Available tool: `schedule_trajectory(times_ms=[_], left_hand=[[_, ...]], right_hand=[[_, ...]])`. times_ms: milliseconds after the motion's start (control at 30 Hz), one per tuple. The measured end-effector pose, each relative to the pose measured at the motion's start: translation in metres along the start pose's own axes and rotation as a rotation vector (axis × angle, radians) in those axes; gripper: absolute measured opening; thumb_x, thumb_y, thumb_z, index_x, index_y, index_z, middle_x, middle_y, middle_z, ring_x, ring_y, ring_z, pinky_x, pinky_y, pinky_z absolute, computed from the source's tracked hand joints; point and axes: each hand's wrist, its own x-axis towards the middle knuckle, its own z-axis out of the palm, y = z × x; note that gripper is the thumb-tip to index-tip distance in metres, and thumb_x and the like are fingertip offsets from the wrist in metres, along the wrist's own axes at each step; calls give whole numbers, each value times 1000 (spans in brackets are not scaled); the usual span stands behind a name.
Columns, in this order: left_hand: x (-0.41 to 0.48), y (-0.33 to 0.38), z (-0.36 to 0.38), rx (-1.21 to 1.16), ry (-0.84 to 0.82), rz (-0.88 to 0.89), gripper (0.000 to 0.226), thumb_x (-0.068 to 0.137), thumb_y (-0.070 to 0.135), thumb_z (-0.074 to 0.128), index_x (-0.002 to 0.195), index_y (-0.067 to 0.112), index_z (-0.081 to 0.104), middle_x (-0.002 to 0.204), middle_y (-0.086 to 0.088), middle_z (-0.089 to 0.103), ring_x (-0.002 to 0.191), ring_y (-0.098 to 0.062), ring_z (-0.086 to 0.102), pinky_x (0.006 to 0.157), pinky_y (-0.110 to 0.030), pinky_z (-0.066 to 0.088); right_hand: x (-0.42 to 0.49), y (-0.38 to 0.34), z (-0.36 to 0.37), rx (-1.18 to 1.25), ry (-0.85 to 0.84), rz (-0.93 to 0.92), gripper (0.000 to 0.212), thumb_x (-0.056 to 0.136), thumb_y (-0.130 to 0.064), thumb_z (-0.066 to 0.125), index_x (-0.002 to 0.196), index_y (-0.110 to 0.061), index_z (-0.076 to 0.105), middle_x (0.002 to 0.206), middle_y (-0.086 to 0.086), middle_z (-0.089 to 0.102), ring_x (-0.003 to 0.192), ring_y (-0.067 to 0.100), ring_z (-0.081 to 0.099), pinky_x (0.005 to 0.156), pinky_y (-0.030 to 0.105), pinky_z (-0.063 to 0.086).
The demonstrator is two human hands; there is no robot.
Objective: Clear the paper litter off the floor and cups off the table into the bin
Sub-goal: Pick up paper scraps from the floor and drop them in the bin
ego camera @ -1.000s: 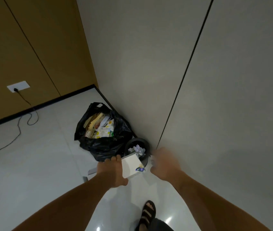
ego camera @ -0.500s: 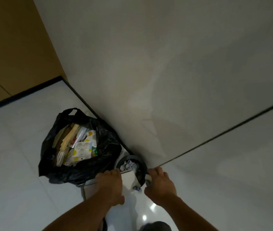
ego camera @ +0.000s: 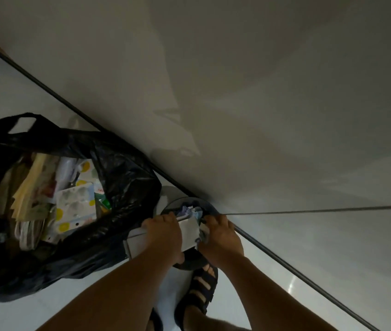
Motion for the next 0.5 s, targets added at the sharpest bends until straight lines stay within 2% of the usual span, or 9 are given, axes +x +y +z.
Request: schedule_trajectory(times_ms=[100, 200, 333, 500], left_hand=[[10, -1, 2, 22, 81, 59, 116, 68, 70, 61, 148, 4, 10, 145, -17, 31, 126, -36, 37, 102, -54, 30], [-1, -11, -8, -32, 187, 123, 111, 70, 69, 59, 149, 7, 11, 148, -15, 29, 128, -36, 35, 106, -55, 25], [-45, -23, -35, -78, 184, 147, 101, 75, 65, 54, 149, 10, 12, 147, -13, 30, 129, -35, 33, 104, -54, 26], [-116, -29, -88, -112, 200, 221, 97, 72, 68, 49, 148, 16, 17, 148, -8, 32, 130, -31, 32, 104, -51, 29]], right_hand=[[9, 6, 10, 97, 21, 1, 82, 82, -41, 69, 149, -27, 24, 152, -2, 22, 133, 22, 37, 103, 36, 45], [-12, 7, 3, 162, 38, 13, 77, 85, -39, 64, 149, -30, 23, 155, -5, 18, 135, 22, 36, 104, 37, 46], [-71, 7, -26, 91, -14, 62, 73, 89, -43, 60, 149, -30, 22, 157, -3, 18, 137, 21, 33, 102, 33, 43], [-145, -11, -90, 76, -7, 143, 79, 91, -55, 56, 154, -34, 14, 163, -3, 6, 148, 23, 16, 111, 39, 35]])
